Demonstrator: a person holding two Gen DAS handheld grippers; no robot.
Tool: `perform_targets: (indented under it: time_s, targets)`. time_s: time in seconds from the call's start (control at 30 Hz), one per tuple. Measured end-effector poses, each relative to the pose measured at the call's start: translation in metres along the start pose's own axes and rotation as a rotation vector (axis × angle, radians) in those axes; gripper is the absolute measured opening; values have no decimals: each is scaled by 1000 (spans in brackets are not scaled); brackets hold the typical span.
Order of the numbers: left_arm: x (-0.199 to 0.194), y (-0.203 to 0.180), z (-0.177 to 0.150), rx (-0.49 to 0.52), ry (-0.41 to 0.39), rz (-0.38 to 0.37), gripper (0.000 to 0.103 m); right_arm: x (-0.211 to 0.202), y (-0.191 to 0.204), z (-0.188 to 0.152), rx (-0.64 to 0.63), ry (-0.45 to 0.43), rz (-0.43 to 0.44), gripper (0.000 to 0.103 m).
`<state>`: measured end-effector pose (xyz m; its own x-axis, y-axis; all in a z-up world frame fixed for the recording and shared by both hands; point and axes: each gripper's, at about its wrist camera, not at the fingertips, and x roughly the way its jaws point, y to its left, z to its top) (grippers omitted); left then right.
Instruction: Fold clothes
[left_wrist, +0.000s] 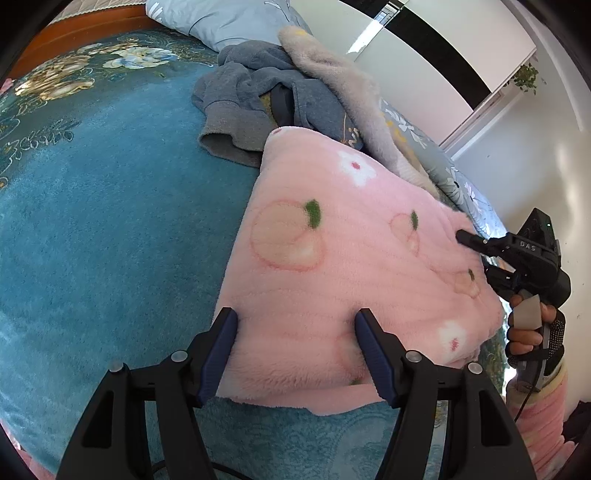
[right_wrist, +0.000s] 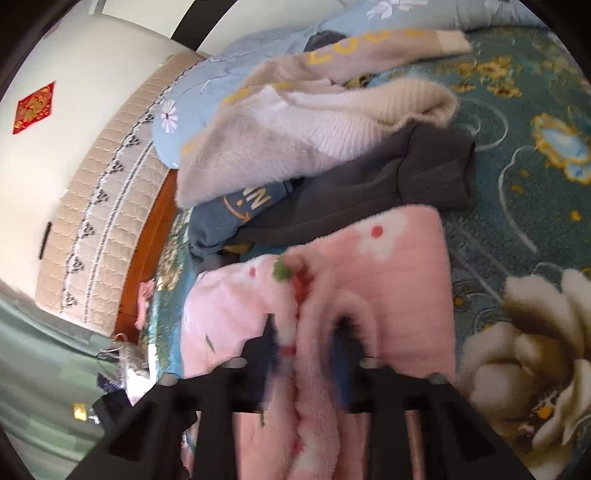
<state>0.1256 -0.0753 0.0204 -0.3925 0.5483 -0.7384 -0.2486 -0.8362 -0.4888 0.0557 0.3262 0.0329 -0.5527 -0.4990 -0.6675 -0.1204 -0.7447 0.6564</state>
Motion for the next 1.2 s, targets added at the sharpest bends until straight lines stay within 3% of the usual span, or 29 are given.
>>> perform_targets:
  time_s: [0.17,0.23,0.4,0.53,0.73,0.8,0.93,1.03,1.1,1.2]
  targets:
    - [-8,-9,0,6,-1,-46,67,-52,22,14,-65,-111,118,22]
    - [-9,-15,-1,19,1,-56,67,-57,17,18,-58,-104,96,22]
    - [-9,-28,-4,68,13,-56,67,-27,-37,18,98,-30,-11,22]
    - [-9,-26,-5,67,17,-60,67,-8,-62,11,165,1,-28,23]
    - [-9,-29,-4,64,18,-58,67,-34,-37,-1,40,-13,-31,36]
    - [-11,-30,-3,62,17,-58,67,-42,-38,-12,30,-1,-51,46]
    - [-27,-30,4,64,-28,-49,67,-72,-24,-31,-38,-103,-157,47]
    - [-33,-42,23,90,-72,-41,67,-81,4,-34,-124,-150,-149,47]
    - [-29,-60,33,137,-66,-77,67,-68,29,-36,-210,-133,-139,47]
    - [-15,-75,31,180,-22,-92,67,-29,57,-43,-324,-32,-174,48]
